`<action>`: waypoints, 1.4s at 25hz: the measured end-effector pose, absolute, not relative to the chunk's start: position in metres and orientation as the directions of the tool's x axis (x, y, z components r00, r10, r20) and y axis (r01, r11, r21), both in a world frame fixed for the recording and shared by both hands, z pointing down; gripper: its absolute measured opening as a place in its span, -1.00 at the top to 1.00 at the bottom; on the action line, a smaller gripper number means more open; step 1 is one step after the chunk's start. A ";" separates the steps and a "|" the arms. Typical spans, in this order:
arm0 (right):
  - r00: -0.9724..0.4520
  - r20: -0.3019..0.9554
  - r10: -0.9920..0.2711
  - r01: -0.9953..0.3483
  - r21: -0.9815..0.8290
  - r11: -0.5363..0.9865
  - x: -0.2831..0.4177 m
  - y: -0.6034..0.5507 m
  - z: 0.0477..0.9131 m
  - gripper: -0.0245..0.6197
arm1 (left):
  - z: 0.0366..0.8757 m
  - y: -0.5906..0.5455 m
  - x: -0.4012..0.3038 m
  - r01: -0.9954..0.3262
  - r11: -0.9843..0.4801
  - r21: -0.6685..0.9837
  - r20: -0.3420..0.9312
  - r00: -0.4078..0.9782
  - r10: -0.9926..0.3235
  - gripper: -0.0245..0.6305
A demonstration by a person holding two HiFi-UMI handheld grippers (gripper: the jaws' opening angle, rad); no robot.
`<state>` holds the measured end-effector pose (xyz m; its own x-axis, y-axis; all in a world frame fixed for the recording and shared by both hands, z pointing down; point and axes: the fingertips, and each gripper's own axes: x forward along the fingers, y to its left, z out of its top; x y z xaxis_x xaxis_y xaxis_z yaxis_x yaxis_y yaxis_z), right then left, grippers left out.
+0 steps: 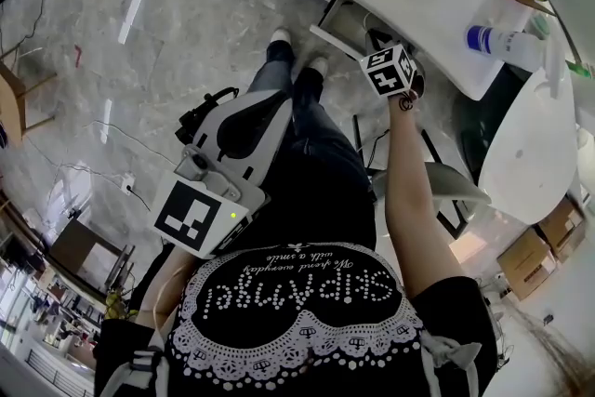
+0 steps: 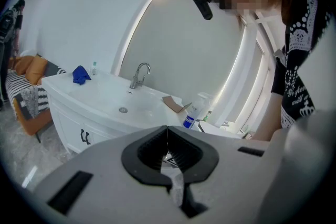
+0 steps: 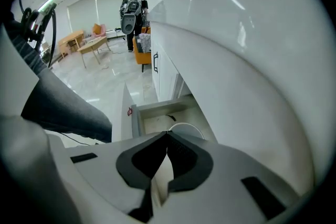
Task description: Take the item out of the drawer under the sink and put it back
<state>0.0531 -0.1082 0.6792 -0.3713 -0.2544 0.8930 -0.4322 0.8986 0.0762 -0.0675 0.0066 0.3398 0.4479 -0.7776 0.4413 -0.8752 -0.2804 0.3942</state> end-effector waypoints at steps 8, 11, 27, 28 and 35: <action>-0.421 0.851 -0.313 -0.517 0.058 0.854 0.049 -0.110 0.656 0.87 | 0.336 0.007 -0.069 -0.876 -0.280 0.394 0.421 0.442 -0.792 0.92; -0.443 0.836 -0.322 -0.516 0.056 0.854 0.046 -0.102 0.643 0.87 | 0.334 0.007 -0.070 -0.876 -0.277 0.394 0.411 0.438 -0.799 0.92; -0.610 0.621 -0.493 -0.619 0.017 0.786 0.044 -0.076 0.540 0.87 | 0.326 0.005 -0.058 -0.862 -0.316 0.396 0.348 0.459 -0.818 0.92; -0.613 0.607 -0.506 -0.629 0.014 0.777 0.046 -0.075 0.532 0.87 | 0.325 0.005 -0.058 -0.862 -0.316 0.396 0.343 0.458 -0.820 0.92; -0.617 0.512 -0.597 -0.683 0.029 0.730 0.060 -0.077 0.481 0.87 | 0.318 0.003 -0.057 -0.857 -0.331 0.395 0.304 0.462 -0.833 0.92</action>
